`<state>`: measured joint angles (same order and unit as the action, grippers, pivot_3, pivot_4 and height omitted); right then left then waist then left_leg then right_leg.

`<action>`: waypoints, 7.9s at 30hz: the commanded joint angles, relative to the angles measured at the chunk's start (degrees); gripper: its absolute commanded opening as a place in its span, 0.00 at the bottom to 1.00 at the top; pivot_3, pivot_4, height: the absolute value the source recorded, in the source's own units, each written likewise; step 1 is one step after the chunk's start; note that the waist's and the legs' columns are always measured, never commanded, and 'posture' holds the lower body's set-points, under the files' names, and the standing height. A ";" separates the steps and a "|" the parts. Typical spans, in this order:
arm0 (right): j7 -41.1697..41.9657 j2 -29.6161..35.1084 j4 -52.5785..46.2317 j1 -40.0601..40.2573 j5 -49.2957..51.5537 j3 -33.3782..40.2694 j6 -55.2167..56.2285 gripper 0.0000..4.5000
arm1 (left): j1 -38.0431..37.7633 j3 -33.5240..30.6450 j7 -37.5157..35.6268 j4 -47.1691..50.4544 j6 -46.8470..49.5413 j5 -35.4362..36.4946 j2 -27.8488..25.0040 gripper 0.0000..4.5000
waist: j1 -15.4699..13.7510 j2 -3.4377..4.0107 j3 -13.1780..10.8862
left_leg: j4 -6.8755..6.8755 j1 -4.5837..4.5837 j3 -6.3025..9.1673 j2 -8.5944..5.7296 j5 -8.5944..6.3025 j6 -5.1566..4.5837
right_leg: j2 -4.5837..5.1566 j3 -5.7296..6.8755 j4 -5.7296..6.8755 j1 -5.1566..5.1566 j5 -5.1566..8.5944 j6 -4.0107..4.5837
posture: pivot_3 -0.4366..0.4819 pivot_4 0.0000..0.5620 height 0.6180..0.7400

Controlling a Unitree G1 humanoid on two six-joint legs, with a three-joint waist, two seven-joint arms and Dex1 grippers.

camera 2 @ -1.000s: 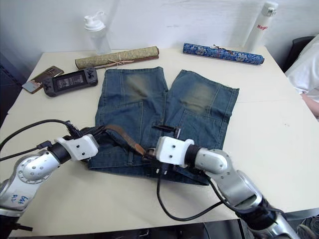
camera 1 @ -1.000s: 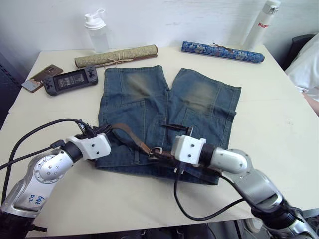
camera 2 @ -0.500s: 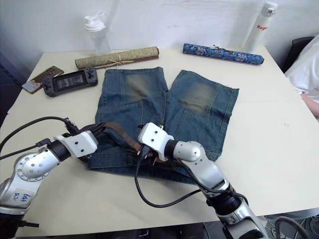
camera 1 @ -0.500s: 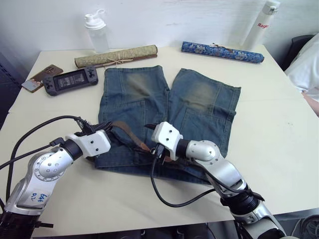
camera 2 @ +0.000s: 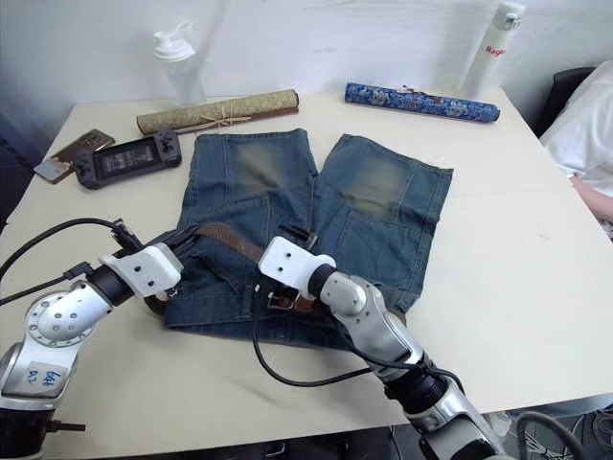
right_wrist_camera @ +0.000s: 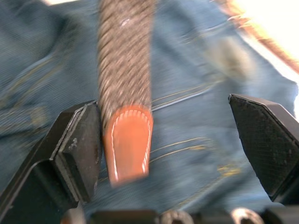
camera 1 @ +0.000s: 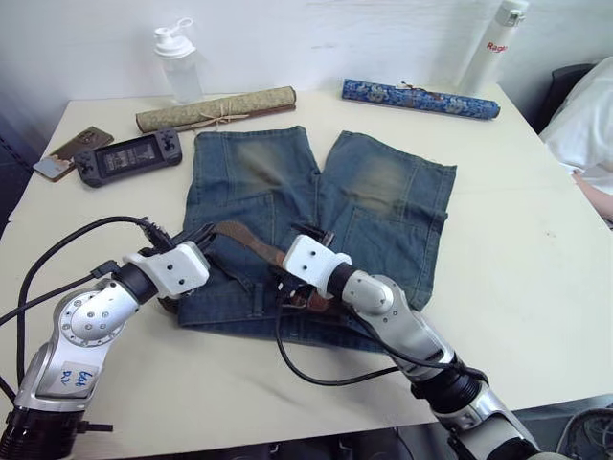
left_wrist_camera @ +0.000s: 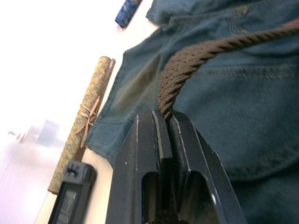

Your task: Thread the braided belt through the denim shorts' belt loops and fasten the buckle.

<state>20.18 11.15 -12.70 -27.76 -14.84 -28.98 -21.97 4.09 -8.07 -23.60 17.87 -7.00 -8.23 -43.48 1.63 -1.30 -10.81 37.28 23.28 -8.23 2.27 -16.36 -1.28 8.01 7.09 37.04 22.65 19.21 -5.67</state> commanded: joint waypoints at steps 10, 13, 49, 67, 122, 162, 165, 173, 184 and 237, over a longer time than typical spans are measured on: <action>-2.98 -0.72 -3.64 0.81 -7.13 -0.23 3.48 0.15 | -0.65 -1.83 -0.26 2.19 -0.06 -1.63 0.14 0.00 | 0.06 0.00 0.00 | 0.02 0.00 -0.04 0.00 -0.01 -0.01 | -0.27 -0.04 0.00 0.02 0.00 0.00 | 0.48 0.27 0.82; -2.47 -0.41 -3.66 0.80 -8.15 -0.15 4.72 0.01 | -0.73 -1.92 -0.27 2.51 1.20 -0.91 0.97 0.00 | 0.06 0.00 0.00 | 0.02 0.00 -0.04 0.01 -0.01 -0.01 | -0.28 -0.05 0.00 0.02 0.00 0.00 | 0.48 0.27 0.82; -7.86 -0.13 13.35 -8.33 -23.47 -3.42 27.23 0.00 | -8.02 -7.12 56.40 18.71 30.10 121.23 29.00 0.61 | -0.10 -0.15 0.10 | 0.89 -0.08 1.08 0.32 -0.11 0.24 | -0.92 -0.57 -0.14 -0.96 0.13 0.22 | 0.48 0.27 0.82; -5.13 -0.60 13.18 -7.21 -21.48 -3.26 28.36 0.00 | -8.48 -9.97 51.79 15.31 34.09 121.23 30.01 0.00 | -0.16 -0.15 0.10 | 0.87 -0.07 1.18 0.45 -0.09 0.33 | -1.29 -0.65 -0.28 -1.03 0.14 0.24 | 0.48 0.27 0.82; 20.49 17.89 -23.35 3.59 57.98 28.50 -31.50 0.98 | -22.53 -21.77 23.57 8.45 50.12 104.87 6.29 0.00 | -0.07 0.18 -0.09 | 0.08 -0.13 1.33 0.41 -0.27 0.50 | -0.62 -0.25 -0.91 -0.95 0.35 0.62 | 0.48 0.27 0.82; 12.16 17.69 -24.23 3.28 64.68 28.52 -31.84 0.98 | -18.05 -8.37 28.60 11.03 48.21 83.55 17.85 0.00 | -0.45 0.16 -0.08 | 0.04 -0.10 1.33 0.35 -0.22 0.46 | -0.60 -0.23 -0.96 -0.96 0.27 0.48 | 0.48 0.27 0.82; 11.98 18.26 -24.33 3.58 64.63 28.35 -31.78 0.98 | -17.28 -6.66 25.49 11.44 50.02 81.97 16.20 0.00 | -0.43 0.16 -0.08 | 0.04 -0.11 1.34 0.35 -0.21 0.45 | -0.60 -0.23 -0.95 -0.95 0.27 0.48 | 0.48 0.27 0.82; 13.72 21.24 -25.40 4.88 59.68 24.53 -28.99 0.98 | -11.00 -2.98 16.32 8.20 52.01 73.98 11.18 0.00 | -1.48 0.17 -0.09 | 0.04 -0.11 1.33 0.35 -0.19 0.49 | -0.62 -0.21 -0.96 -0.93 0.26 0.47 | 0.48 0.27 0.82; 17.64 25.37 -24.09 9.39 42.32 14.37 -15.71 0.98 | -3.86 1.81 -1.75 2.38 52.68 63.55 4.91 0.00 | -1.63 0.17 -0.09 | 0.02 -0.09 1.26 0.32 -0.18 0.51 | -0.63 -0.21 -1.01 -0.91 0.25 0.45 | 0.48 0.27 0.82; 1.06 18.96 3.21 13.86 -17.72 4.99 59.92 0.02 | 6.34 2.61 -18.29 -9.13 56.58 53.50 7.40 0.00 | -1.54 0.17 -0.09 | 0.39 -0.16 1.32 0.32 0.13 0.60 | -0.63 -0.24 -0.49 -0.97 0.24 0.40 | 0.48 0.27 0.82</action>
<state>21.76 30.31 -7.66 -13.32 -33.24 -24.74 36.30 10.78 -5.26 -40.99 8.40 49.42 45.75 -36.45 0.09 -1.13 -10.90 37.67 23.12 -6.91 2.59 -16.23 -0.68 7.38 6.85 36.55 21.68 19.46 -5.27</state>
